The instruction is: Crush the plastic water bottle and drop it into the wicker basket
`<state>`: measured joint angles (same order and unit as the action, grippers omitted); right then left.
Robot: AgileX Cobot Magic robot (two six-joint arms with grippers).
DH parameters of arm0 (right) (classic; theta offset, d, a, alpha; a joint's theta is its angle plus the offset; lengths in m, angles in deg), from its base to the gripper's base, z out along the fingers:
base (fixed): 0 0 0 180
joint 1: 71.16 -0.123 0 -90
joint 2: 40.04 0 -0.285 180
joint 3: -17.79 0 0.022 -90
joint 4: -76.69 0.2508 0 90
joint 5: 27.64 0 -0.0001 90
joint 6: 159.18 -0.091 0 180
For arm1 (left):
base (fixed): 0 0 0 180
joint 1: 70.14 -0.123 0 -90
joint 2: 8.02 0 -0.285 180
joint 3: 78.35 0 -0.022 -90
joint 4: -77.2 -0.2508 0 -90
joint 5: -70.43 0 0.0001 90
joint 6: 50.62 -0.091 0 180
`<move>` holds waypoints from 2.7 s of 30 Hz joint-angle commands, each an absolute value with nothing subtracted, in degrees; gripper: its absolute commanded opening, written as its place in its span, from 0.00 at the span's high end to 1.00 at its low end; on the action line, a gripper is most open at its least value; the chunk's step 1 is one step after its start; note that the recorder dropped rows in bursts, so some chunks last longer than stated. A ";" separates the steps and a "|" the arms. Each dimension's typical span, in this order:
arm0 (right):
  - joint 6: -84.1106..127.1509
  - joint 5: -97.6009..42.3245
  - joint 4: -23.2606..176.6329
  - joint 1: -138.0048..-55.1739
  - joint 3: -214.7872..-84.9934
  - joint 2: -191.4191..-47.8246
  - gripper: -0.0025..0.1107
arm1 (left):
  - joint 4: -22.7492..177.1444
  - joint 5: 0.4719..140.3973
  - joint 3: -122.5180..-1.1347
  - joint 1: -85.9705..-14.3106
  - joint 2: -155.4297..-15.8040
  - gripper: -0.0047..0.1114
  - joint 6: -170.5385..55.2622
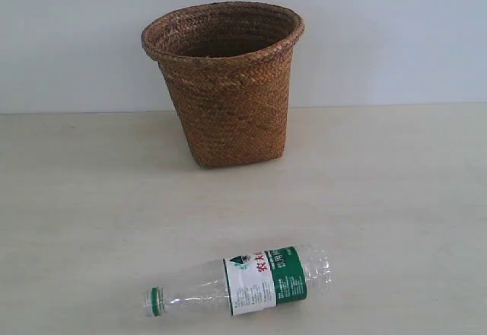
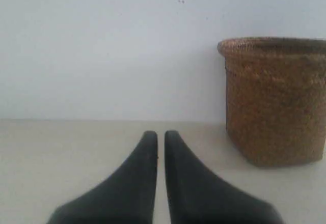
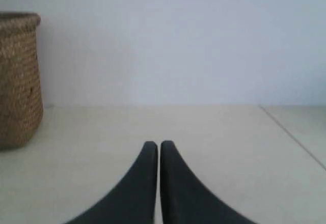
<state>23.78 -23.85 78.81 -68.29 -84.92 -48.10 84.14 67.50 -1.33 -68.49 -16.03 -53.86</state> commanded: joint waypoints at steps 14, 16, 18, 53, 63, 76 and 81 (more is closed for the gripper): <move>16.85 -37.53 81.57 -68.32 -95.03 -53.98 0.98 | 85.10 87.88 -7.02 -68.22 -21.92 0.92 -41.05; 16.85 -36.48 81.46 -68.32 -98.08 -57.35 0.98 | 85.10 87.88 -9.79 -68.22 -25.18 0.92 -41.05; 16.85 -36.19 81.34 -68.32 -100.96 -60.52 0.98 | 84.98 87.88 -12.62 -68.22 -28.69 0.92 -41.05; 47.28 15.29 94.65 -68.32 -144.54 -114.93 0.98 | 73.47 44.09 -49.33 -63.19 -82.57 0.92 -57.68; 69.75 27.86 108.79 -77.03 -147.40 -125.24 0.98 | 102.07 22.99 -55.69 -56.00 -94.25 0.92 -103.61; 84.05 24.89 108.45 -94.35 -147.40 -137.15 0.98 | 103.01 19.46 -55.67 -47.93 -101.01 0.91 -114.31; 90.44 25.09 108.33 -94.48 -147.40 -140.15 0.98 | 106.32 19.46 -55.67 -47.51 -105.24 0.63 -120.60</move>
<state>86.94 25.30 108.49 -94.38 -147.18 -139.27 103.94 19.93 -55.41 -47.93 -103.22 -117.14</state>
